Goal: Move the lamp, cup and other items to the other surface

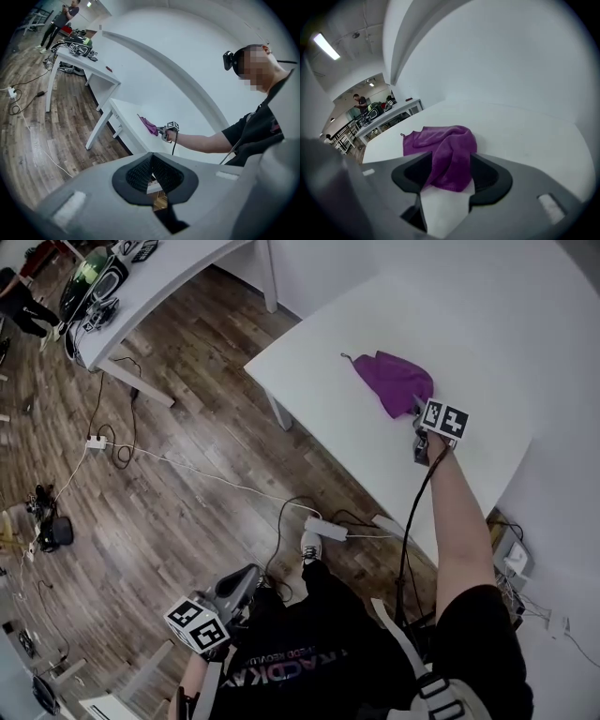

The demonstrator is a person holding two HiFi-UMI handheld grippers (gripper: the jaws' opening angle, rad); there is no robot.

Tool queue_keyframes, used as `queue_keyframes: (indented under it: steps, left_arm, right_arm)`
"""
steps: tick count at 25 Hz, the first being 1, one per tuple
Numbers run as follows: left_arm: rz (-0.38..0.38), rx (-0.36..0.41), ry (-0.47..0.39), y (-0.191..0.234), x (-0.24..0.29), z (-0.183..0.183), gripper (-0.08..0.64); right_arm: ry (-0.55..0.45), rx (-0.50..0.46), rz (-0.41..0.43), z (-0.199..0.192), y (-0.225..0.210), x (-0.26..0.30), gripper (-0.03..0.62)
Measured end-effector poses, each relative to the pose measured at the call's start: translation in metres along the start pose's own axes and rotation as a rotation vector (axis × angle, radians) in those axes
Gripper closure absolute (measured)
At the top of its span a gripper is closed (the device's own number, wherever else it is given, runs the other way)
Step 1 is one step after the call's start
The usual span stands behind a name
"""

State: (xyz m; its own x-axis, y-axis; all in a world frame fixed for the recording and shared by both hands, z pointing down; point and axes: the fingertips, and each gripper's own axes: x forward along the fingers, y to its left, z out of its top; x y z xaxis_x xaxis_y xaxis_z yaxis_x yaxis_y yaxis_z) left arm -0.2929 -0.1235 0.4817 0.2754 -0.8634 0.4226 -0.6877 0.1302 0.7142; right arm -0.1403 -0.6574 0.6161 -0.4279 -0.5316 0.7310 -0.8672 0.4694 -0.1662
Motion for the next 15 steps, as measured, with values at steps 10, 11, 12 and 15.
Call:
queue_keyframes:
  steps: [10,11,12,15]
  left_arm:
    - [0.070,-0.045,0.001,0.007,-0.008,-0.015,0.557]
    - [0.071,-0.047,0.001,0.007,-0.008,-0.014,0.557]
    - [0.072,-0.048,0.001,0.008,-0.007,-0.014,0.557]
    - [0.070,-0.050,0.001,0.008,-0.006,-0.015,0.557]
  right_arm:
    - [0.056,-0.109,-0.047,0.001,0.001,0.037,0.326]
    - [0.054,-0.135,-0.054,0.002,0.002,0.038,0.346]
    - [0.052,-0.157,-0.055,0.002,0.005,0.039,0.372]
    - [0.055,-0.188,-0.037,0.000,0.014,0.040,0.474]
